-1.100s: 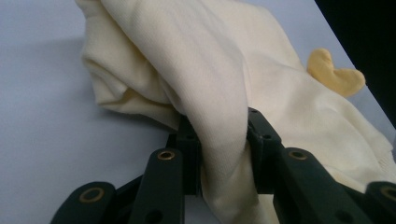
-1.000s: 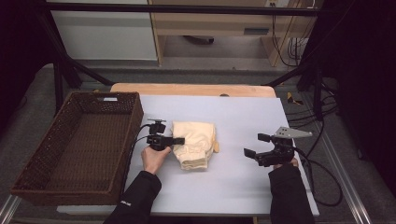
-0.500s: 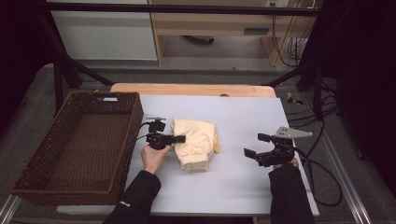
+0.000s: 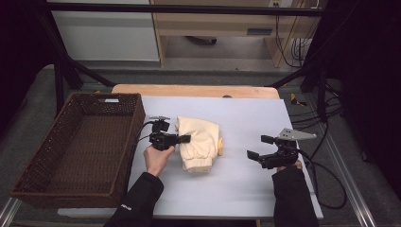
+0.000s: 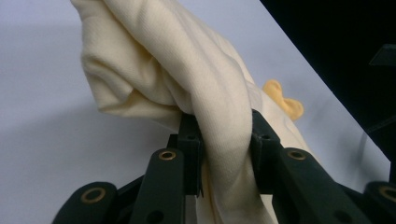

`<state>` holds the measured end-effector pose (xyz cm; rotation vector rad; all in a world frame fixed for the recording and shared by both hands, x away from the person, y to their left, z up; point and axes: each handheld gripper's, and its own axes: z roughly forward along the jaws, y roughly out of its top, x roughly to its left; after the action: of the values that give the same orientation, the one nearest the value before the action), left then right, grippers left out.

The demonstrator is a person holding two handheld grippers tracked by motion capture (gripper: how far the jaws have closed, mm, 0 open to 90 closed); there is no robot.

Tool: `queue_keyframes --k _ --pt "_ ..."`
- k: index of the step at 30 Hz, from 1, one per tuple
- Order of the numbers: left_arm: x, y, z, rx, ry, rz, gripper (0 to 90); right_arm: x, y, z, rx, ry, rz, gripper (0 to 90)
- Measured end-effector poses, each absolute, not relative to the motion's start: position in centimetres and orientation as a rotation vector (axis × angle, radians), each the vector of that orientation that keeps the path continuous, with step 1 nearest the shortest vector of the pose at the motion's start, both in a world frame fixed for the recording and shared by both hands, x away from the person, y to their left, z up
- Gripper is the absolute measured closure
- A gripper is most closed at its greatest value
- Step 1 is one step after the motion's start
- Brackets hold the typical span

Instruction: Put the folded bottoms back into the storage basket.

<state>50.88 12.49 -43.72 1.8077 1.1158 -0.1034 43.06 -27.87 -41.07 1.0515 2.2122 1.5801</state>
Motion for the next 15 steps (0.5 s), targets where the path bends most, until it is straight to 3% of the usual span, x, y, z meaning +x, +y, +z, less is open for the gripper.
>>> queue_keyframes --k 15 --pt "50.0 11.2 -41.5 1.819 1.041 -0.088 71.4 43.0 -27.9 -41.1 1.050 2.212 1.578 3.5"
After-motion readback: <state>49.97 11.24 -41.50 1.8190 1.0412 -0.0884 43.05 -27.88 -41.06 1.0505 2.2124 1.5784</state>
